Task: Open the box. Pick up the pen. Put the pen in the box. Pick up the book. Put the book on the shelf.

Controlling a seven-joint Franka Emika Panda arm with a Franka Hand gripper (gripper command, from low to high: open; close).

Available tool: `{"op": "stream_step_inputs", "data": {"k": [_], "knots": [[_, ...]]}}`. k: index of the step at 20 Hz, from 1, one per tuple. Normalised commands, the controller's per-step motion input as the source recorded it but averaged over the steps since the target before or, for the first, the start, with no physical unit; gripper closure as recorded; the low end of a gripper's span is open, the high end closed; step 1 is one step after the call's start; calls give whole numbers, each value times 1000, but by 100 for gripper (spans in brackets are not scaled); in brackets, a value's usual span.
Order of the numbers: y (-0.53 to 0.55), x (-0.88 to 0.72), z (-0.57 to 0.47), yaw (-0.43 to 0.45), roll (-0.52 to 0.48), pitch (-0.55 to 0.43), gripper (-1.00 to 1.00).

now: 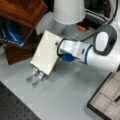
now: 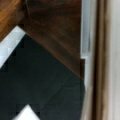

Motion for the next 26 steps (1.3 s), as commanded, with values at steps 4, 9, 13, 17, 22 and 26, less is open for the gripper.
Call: {"op": "stream_step_inputs", "data": {"k": [4,9,13,17,22,26], "knots": [[-184,-178,123,119,6,16,100],[-147,-97,83,119,21,17,100],[-113,-43,56,123,20,12,100],[-97,6,36,128,22,1,100],[-101,49,32,128,13,1,100],[-122,57,32,152,8,46,100]]}}
